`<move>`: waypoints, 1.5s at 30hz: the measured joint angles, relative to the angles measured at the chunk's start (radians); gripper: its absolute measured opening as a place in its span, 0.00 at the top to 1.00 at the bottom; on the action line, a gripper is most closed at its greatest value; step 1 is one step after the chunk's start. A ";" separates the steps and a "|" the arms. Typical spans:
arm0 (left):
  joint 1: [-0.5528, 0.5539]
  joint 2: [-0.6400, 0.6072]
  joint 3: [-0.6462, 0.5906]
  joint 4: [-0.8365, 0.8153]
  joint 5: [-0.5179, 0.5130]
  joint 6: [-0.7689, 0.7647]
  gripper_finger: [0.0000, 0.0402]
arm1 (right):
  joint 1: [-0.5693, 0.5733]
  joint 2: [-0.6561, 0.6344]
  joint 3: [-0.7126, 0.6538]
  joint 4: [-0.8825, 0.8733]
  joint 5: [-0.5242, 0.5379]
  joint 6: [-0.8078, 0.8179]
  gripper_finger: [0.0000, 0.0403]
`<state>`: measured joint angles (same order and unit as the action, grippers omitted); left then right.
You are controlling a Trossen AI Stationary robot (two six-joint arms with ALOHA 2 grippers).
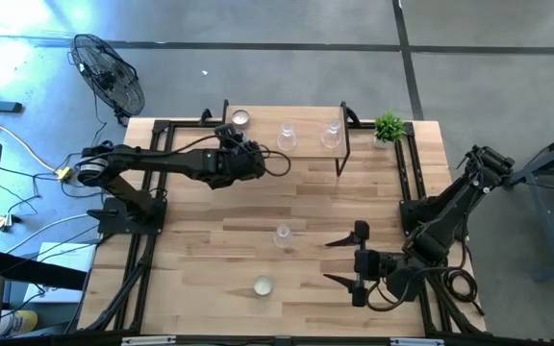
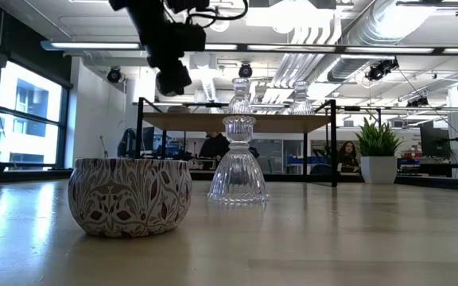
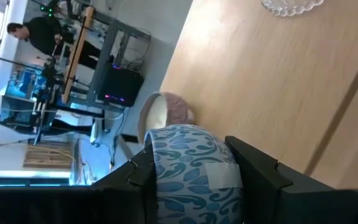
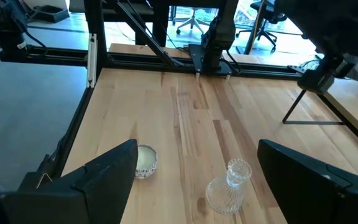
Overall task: Pick & Place candle stick holders
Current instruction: Put the blue patterned scented candle on the shelf
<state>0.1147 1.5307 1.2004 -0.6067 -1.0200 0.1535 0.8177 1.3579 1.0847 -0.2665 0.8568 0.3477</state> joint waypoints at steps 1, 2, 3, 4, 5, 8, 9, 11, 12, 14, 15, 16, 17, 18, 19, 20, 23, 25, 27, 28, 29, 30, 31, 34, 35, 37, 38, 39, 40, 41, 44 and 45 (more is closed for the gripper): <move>0.006 0.000 -0.009 0.025 0.008 0.013 0.63 | 0.000 0.000 0.000 0.000 0.000 0.000 0.19; 0.011 0.000 -0.017 0.051 0.021 0.026 0.63 | 0.000 0.000 0.000 0.000 0.000 0.000 0.19; 0.015 0.000 -0.022 0.072 0.032 0.038 0.63 | 0.000 0.000 0.000 0.000 0.000 0.000 0.19; 0.020 0.000 -0.028 0.094 0.052 0.051 0.63 | 0.000 0.000 0.000 0.000 0.000 0.000 0.19; 0.025 0.000 -0.034 0.108 0.069 0.060 0.63 | 0.000 0.000 0.000 0.000 0.000 0.000 0.19; 0.038 0.000 -0.055 0.140 0.095 0.084 0.62 | 0.000 0.000 0.000 0.000 0.001 -0.010 0.19; 0.040 0.000 -0.061 0.148 0.095 0.086 0.62 | 0.000 0.000 0.000 0.000 0.002 -0.012 0.19; 0.054 0.000 -0.071 0.150 0.095 0.088 0.62 | -0.003 0.000 0.000 0.000 0.004 -0.012 0.19; 0.058 0.000 -0.075 0.150 0.098 0.088 0.62 | -0.006 0.000 0.000 0.000 0.002 -0.012 0.19; 0.067 0.000 -0.084 0.150 0.108 0.086 0.62 | -0.012 0.000 0.000 -0.001 -0.005 -0.012 0.19; 0.072 0.000 -0.087 0.150 0.122 0.086 0.62 | -0.017 0.000 0.000 -0.001 -0.013 -0.012 0.19; 0.072 0.000 -0.091 0.150 0.132 0.086 0.62 | -0.021 0.000 0.000 -0.002 -0.023 -0.013 0.19; 0.073 0.000 -0.094 0.152 0.137 0.086 0.62 | -0.027 0.000 0.000 -0.002 -0.031 -0.012 0.19; 0.077 0.000 -0.098 0.157 0.140 0.086 0.62 | -0.031 0.000 0.000 -0.002 -0.039 -0.012 0.19; 0.077 0.000 -0.101 0.159 0.143 0.087 0.62 | -0.035 0.000 0.000 -0.003 -0.045 -0.012 0.19; 0.077 0.000 -0.105 0.160 0.146 0.087 0.62 | -0.038 0.000 0.000 -0.003 -0.049 -0.012 0.19; 0.077 0.000 -0.115 0.171 0.148 0.089 0.62 | -0.047 0.000 0.000 -0.003 -0.058 -0.012 0.19; 0.078 0.000 -0.118 0.172 0.147 0.089 0.62 | -0.051 0.000 0.000 -0.003 -0.065 -0.012 0.20; 0.084 0.000 -0.128 0.197 0.146 0.096 0.62 | -0.054 0.000 0.000 -0.003 -0.073 -0.012 0.20; 0.089 0.000 -0.133 0.210 0.148 0.105 0.62 | -0.058 0.000 0.000 -0.003 -0.077 -0.010 0.21; 0.092 0.000 -0.137 0.220 0.153 0.106 0.62 | -0.059 0.000 0.000 -0.003 -0.081 -0.010 0.21; 0.099 0.000 -0.140 0.226 0.160 0.106 0.62 | -0.059 0.000 0.000 -0.003 -0.082 -0.009 0.22; 0.104 0.000 -0.141 0.231 0.167 0.107 0.62 | -0.059 0.000 0.000 -0.003 -0.081 -0.009 0.22; 0.109 0.000 -0.142 0.231 0.172 0.106 0.62 | -0.059 0.000 0.000 -0.003 -0.082 -0.011 0.23; 0.109 0.000 -0.142 0.234 0.173 0.106 0.62 | -0.059 0.000 0.000 -0.003 -0.082 -0.011 0.23; 0.108 0.000 -0.142 0.245 0.177 0.106 0.62 | -0.059 0.000 0.000 -0.003 -0.082 -0.011 0.23; 0.108 0.000 -0.142 0.248 0.186 0.106 0.62 | -0.059 0.000 0.000 -0.003 -0.082 -0.012 0.23; 0.108 -0.001 -0.142 0.249 0.198 0.106 0.62 | -0.059 0.000 0.000 -0.003 -0.082 -0.013 0.23; 0.108 -0.001 -0.142 0.249 0.209 0.107 0.62 | -0.059 0.000 0.000 -0.003 -0.082 -0.014 0.23; 0.108 -0.002 -0.142 0.250 0.219 0.107 0.62 | -0.059 0.000 0.000 -0.003 -0.082 -0.015 0.23; 0.108 -0.002 -0.142 0.251 0.226 0.109 0.62 | -0.059 0.000 0.000 -0.006 -0.082 -0.015 0.23; 0.108 -0.002 -0.142 0.251 0.228 0.109 0.62 | -0.059 0.000 0.000 -0.008 -0.082 -0.015 0.23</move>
<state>0.2230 1.5287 1.0580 -0.3557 -0.7921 0.2626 0.7586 1.3582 1.0847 -0.2740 0.7749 0.3325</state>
